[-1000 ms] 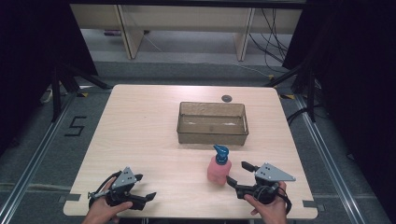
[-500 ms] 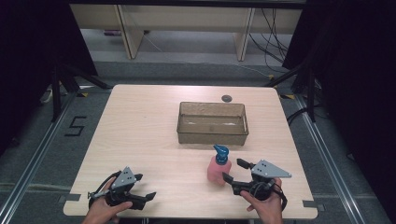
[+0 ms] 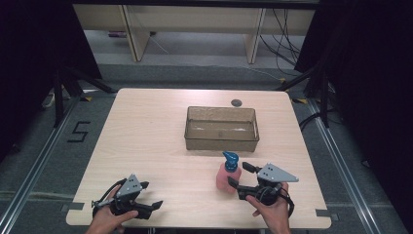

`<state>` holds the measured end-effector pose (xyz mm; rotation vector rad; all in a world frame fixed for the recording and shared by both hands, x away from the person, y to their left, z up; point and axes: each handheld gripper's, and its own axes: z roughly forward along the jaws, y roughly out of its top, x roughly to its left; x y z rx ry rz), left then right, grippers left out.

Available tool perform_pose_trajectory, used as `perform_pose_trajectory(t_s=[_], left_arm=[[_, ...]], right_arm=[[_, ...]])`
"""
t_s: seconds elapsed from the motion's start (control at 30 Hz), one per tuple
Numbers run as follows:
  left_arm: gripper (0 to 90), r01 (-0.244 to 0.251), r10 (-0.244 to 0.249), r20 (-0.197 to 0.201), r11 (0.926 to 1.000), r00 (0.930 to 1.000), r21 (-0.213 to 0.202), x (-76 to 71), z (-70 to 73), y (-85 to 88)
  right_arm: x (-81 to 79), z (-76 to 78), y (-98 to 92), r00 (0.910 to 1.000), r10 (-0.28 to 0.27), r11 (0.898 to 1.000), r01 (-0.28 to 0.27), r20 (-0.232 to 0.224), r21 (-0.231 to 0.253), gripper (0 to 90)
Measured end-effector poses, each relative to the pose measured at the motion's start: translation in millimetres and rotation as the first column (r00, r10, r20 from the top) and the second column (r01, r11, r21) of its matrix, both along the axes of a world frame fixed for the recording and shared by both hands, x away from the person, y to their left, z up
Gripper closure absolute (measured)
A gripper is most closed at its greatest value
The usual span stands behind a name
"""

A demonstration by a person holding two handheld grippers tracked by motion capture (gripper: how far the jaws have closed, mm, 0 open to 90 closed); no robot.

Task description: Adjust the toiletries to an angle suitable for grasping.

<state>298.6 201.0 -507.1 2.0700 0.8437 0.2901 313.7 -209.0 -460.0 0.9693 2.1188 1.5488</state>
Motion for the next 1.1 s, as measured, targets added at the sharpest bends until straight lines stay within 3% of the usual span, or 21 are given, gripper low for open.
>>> perform_pose_trajectory(t_s=[0.1,0.13,0.3,0.43,0.47,0.53,0.57,0.6,0.63,0.67,0.77,0.8,0.83,0.9,0.93,0.97,1.03,1.1], left_arm=[[14.9,-0.003,0.003,0.001,1.0000,1.0000,0.004,-0.2,0.4,0.2],[14.9,-0.002,0.002,0.001,1.0000,1.0000,0.003,-0.2,0.3,0.2],[14.9,-0.002,0.002,0.001,1.0000,1.0000,0.003,-0.3,0.5,0.0],[14.9,0.009,-0.009,0.000,0.9996,1.0000,0.028,0.8,0.9,0.6],[14.9,0.012,-0.012,-0.008,0.9998,0.9999,0.017,0.8,0.7,-0.3],[14.9,0.011,-0.011,-0.005,0.9998,0.9999,0.016,0.9,0.3,-0.5],[14.9,0.007,-0.007,-0.007,0.9998,0.9999,0.017,1.3,0.4,0.0],[14.9,-0.005,0.005,-0.004,1.0000,1.0000,-0.001,1.0,-0.3,-0.9],[14.9,-0.005,0.005,-0.004,1.0000,1.0000,-0.001,1.0,-0.3,-0.9],[14.9,-0.005,0.005,-0.001,1.0000,1.0000,0.005,1.5,-0.1,-0.4],[14.9,-0.006,0.006,-0.001,1.0000,1.0000,0.001,1.6,0.0,-1.2],[14.9,0.003,-0.003,-0.004,0.9999,1.0000,0.011,2.2,0.3,-0.6],[14.9,0.004,-0.004,-0.007,0.9999,1.0000,0.013,2.5,0.3,-0.8],[14.9,0.000,0.000,-0.001,0.9998,1.0000,0.021,2.9,0.1,-0.5],[14.9,0.003,-0.003,0.000,0.9994,1.0000,0.035,3.8,0.6,0.4],[14.9,0.003,-0.003,0.000,0.9994,1.0000,0.035,3.8,0.6,0.4],[14.9,-0.003,0.003,-0.002,0.9998,1.0000,0.021,3.4,0.7,-0.8],[14.9,-0.004,0.004,-0.001,1.0000,1.0000,0.005,3.4,-0.1,-2.2]], right_arm=[[0.6,1.0,3.5,0.9999,-0.005,1.000,0.005,-0.013,-0.005,27.0],[5.2,0.0,3.1,0.9992,0.017,1.000,-0.017,0.037,-0.010,27.2],[4.5,1.1,4.8,0.9999,-0.002,1.000,0.002,0.013,-0.006,27.3],[8.2,-0.2,6.8,0.9996,0.020,1.000,-0.020,0.020,-0.008,27.3],[7.6,0.1,7.5,0.9999,0.015,1.000,-0.015,0.005,-0.010,27.3],[10.3,0.2,9.0,0.9994,0.020,1.000,-0.019,0.030,-0.011,27.6],[9.4,0.6,10.2,0.9999,0.006,1.000,-0.006,0.015,-0.015,27.8],[12.0,0.3,10.1,0.9988,0.009,1.000,-0.008,0.049,-0.027,27.9],[9.9,0.4,12.8,1.0000,0.005,1.000,-0.005,0.004,-0.005,28.1],[12.9,0.3,12.4,0.9993,0.018,1.000,-0.018,0.034,-0.017,28.4],[13.5,-0.4,14.7,0.9994,0.016,1.000,-0.016,0.030,-0.009,28.8],[15.2,-0.1,14.1,0.9988,0.029,0.999,-0.028,0.041,-0.025,29.2],[14.8,-0.3,15.2,0.9995,0.024,1.000,-0.024,0.023,-0.014,29.6],[17.1,-0.2,15.0,0.9984,0.018,0.999,-0.016,0.054,-0.032,30.5],[17.9,-1.3,17.4,0.9993,0.024,1.000,-0.024,0.030,-0.012,31.1],[18.9,-0.8,16.4,0.9989,0.022,0.999,-0.021,0.041,-0.035,31.4],[20.4,-1.6,16.9,0.9981,0.028,0.999,-0.027,0.055,-0.026,31.8],[20.2,-2.1,18.4,0.9991,0.030,0.999,-0.030,0.029,-0.010,32.7]])
